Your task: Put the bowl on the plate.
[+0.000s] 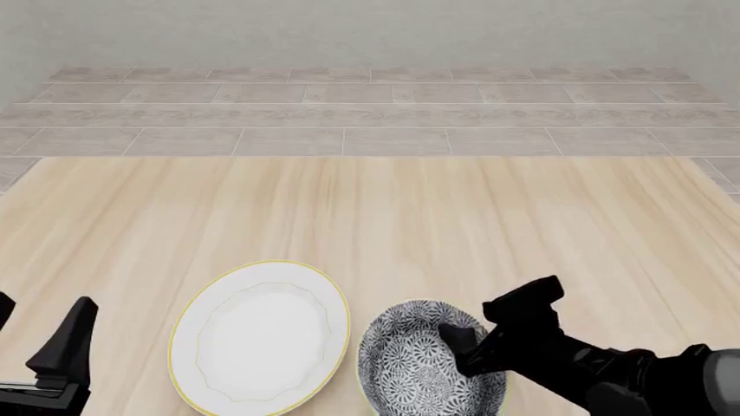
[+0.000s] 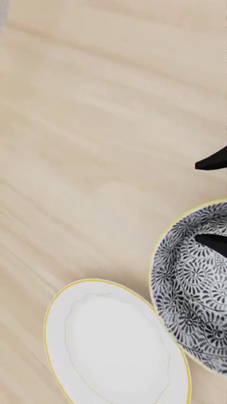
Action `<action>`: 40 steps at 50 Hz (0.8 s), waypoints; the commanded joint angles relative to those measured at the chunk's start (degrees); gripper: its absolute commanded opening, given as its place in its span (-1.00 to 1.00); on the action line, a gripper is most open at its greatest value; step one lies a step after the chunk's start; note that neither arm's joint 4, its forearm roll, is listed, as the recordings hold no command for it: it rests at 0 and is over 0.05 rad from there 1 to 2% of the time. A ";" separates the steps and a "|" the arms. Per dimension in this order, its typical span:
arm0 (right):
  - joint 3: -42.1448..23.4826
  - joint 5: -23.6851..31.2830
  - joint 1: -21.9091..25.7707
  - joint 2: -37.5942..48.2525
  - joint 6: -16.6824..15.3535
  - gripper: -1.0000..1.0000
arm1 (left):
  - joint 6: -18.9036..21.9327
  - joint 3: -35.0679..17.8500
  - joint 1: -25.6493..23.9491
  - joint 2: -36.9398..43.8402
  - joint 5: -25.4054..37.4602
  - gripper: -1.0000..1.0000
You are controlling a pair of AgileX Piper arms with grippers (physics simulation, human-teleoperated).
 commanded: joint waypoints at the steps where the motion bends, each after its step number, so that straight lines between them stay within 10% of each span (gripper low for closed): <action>1: 0.85 1.03 1.28 0.71 0.58 1.00 | 0.07 0.00 -0.03 0.12 -0.17 1.00; 2: 1.06 2.01 0.59 -1.14 -0.83 -1.00 | 0.09 0.00 -0.01 0.18 -0.24 1.00; 16: 0.84 8.97 -5.00 -12.51 -7.44 -1.00 | 0.10 0.00 0.09 0.28 -0.42 1.00; 40: -11.18 28.16 -6.96 -20.89 -3.13 -1.00 | 0.25 0.00 0.08 1.08 -1.11 1.00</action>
